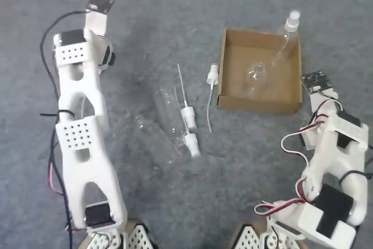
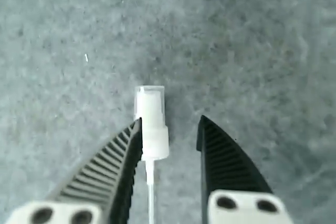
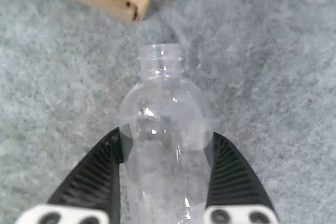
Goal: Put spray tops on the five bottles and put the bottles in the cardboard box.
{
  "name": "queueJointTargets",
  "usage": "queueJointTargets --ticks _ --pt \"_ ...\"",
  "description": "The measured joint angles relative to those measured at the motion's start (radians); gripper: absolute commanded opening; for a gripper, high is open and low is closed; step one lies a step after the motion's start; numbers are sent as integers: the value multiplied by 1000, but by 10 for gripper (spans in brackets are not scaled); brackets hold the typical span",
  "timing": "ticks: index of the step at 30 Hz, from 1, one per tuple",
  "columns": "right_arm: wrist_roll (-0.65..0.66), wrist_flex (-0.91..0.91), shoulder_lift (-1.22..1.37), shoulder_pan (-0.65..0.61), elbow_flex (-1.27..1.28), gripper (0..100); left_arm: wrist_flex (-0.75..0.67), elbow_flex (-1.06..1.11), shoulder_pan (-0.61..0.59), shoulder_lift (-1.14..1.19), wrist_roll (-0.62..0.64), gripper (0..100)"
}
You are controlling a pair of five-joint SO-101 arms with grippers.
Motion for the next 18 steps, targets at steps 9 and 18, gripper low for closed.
queueJointTargets --ticks 9,18 --pt "0 0 0 0 12 60 97 -310 -31 215 0 158" --pt "6 0 0 0 12 60 118 -348 -35 264 5 96"
